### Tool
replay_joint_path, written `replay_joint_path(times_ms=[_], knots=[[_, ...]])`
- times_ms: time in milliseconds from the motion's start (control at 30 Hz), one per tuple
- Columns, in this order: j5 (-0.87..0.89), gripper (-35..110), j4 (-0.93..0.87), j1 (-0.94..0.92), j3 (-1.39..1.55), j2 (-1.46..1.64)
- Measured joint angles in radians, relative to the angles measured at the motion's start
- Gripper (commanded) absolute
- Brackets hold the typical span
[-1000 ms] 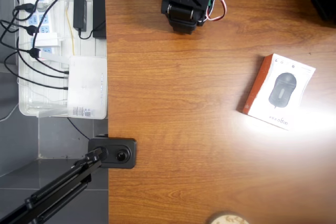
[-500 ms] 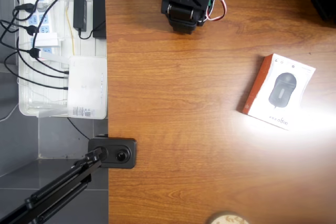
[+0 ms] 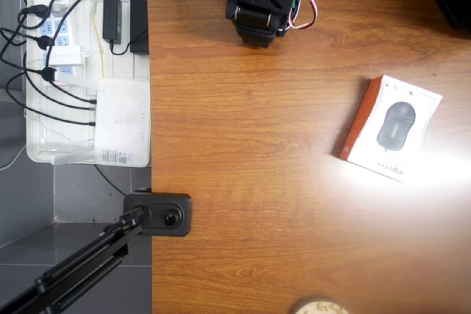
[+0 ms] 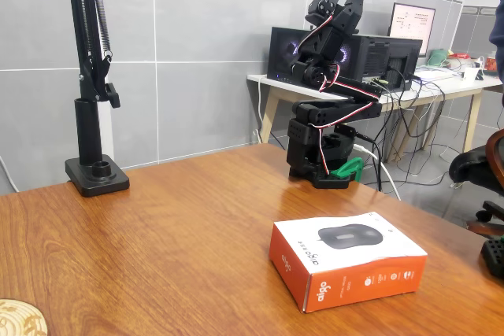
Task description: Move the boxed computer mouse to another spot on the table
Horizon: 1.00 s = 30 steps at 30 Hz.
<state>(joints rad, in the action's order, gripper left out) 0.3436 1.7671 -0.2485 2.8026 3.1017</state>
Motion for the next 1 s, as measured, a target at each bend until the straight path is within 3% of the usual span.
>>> replay_joint_path(times_ms=[267, 400, 533, 633, 667, 867, 933, 1000], knots=[[-0.028, 10, -0.003, 0.000, 0.000, 0.000], [0.037, 35, -0.123, 0.000, 0.000, 0.000], [0.035, 58, -0.469, 0.000, -0.147, -0.002], [0.094, 100, -0.811, 0.087, -0.337, -0.002], [0.176, 105, -0.919, 0.155, -0.408, -0.005], [0.890, 107, -1.614, 0.859, -0.815, -0.124], [0.940, 107, -1.664, 0.942, -0.842, -0.213], [0.862, 107, -1.683, 0.890, -0.876, -0.295]])
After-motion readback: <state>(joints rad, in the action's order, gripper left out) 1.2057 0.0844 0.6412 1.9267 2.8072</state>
